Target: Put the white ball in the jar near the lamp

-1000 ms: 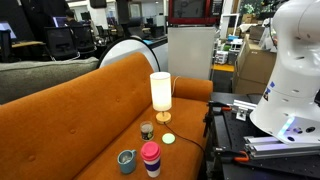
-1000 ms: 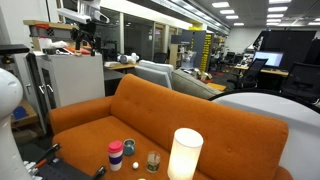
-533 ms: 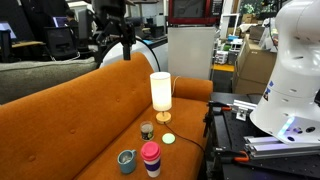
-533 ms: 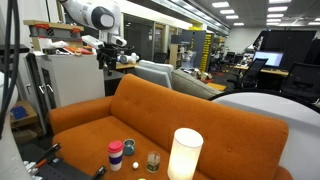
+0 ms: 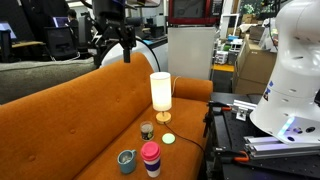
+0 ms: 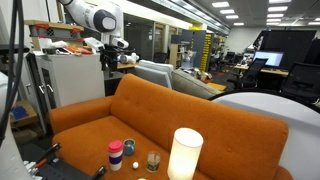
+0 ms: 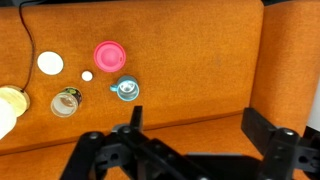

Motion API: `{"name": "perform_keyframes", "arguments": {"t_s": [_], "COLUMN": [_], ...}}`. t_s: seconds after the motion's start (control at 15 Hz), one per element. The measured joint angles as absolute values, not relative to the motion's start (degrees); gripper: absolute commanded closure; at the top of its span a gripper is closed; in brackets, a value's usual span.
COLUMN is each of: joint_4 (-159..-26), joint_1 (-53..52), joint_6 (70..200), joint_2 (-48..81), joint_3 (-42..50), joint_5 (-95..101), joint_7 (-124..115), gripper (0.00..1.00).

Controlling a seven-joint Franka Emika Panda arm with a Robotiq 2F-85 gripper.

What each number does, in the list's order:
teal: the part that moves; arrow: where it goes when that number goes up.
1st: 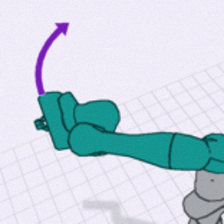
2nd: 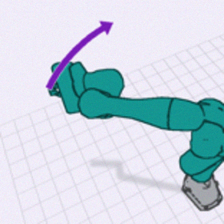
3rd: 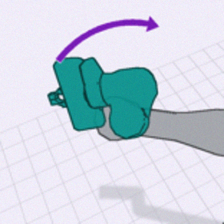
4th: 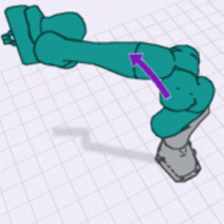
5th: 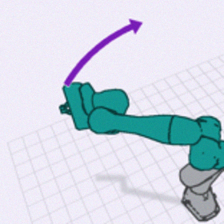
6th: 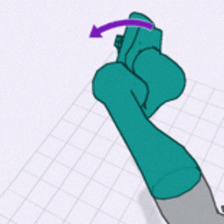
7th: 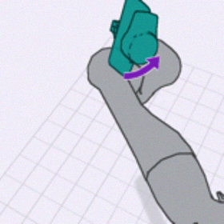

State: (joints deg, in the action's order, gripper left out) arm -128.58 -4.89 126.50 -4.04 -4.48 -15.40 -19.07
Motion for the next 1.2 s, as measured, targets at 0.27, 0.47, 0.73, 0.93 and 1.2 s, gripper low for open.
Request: {"name": "perform_keyframes", "arguments": {"t_s": [0.27,0.47,0.73,0.93,1.2], "joint_4": [-128.69,-129.92,-130.81,-130.49,-130.36], "joint_1": [-4.68,-2.86,-1.04,-1.13,-1.35], "joint_6": [127.14,133.29,141.43,144.33,144.22], "joint_2": [-3.48,0.78,10.28,16.01,15.12], "joint_3": [-4.1,-1.91,1.3,2.43,2.41], "joint_5": [-15.4,-15.47,-15.27,-15.3,-15.3], "joint_7": [-19.83,-24.09,-31.56,-37.12,-37.07], "gripper": [0.0,0.0,0.0,0.0,0.0]}}
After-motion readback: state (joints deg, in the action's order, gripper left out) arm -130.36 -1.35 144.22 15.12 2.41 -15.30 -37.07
